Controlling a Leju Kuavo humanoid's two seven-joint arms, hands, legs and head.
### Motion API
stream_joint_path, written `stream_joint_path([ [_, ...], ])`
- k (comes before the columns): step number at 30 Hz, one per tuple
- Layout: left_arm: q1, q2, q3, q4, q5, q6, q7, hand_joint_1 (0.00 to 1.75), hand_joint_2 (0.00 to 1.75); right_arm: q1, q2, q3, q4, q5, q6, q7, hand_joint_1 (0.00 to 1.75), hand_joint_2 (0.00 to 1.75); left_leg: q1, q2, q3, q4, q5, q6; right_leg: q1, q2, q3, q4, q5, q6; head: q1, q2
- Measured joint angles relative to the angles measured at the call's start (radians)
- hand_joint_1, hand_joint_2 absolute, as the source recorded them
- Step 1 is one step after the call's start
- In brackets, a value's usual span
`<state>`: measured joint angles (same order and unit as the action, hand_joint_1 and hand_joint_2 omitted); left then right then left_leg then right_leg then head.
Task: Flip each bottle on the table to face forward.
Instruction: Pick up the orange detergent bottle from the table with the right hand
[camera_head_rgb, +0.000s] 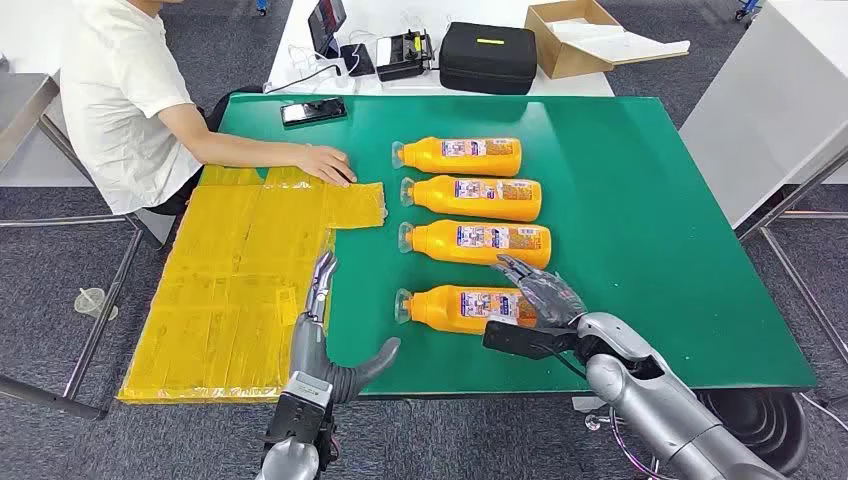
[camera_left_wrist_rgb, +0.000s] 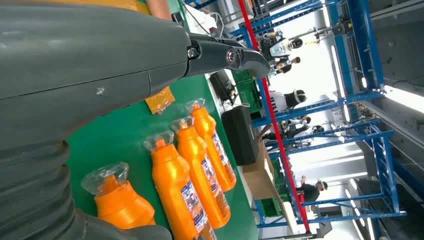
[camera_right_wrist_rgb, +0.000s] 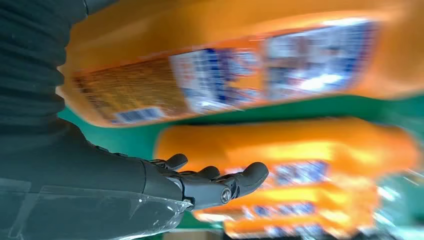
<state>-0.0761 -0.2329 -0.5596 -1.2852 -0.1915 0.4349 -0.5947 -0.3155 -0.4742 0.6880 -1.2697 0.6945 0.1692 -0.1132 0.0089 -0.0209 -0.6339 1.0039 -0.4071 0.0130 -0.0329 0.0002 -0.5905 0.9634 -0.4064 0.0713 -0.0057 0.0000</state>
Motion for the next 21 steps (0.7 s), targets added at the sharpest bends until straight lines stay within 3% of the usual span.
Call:
stream_joint_path([
  [11, 0.0, 0.001, -0.006, 0.0, 0.002, 0.0, 0.009, 0.0, 1.75, -0.014, -0.03, 0.037, 0.051, 0.026, -0.002, 0.049, 0.02, 1.75, 0.0, 0.0, 0.0, 0.0, 0.0, 0.0, 0.0, 0.0, 0.0, 0.0, 0.0, 0.0, 0.0, 0.0],
  [15, -0.001, 0.001, -0.008, 0.001, 0.011, 0.0, 0.01, 0.0, 1.75, -0.017, -0.025, 0.046, 0.087, -0.006, 0.01, 0.039, 1.72, 1.75, 0.0, 0.0, 0.0, 0.0, 0.0, 0.0, 0.0, 0.0, 0.0, 0.0, 0.0, 0.0, 0.0, 0.0],
  [21, -0.008, 0.002, -0.018, 0.01, 0.031, 0.0, 0.006, 0.0, 1.75, -0.023, -0.01, 0.047, 0.15, -0.044, 0.008, 0.003, 1.75, 1.75, 0.0, 0.001, 0.003, 0.0, 0.0, 0.0, 0.0, 0.001, 0.001, 0.0, 0.0, 0.0, 0.0, 0.0],
])
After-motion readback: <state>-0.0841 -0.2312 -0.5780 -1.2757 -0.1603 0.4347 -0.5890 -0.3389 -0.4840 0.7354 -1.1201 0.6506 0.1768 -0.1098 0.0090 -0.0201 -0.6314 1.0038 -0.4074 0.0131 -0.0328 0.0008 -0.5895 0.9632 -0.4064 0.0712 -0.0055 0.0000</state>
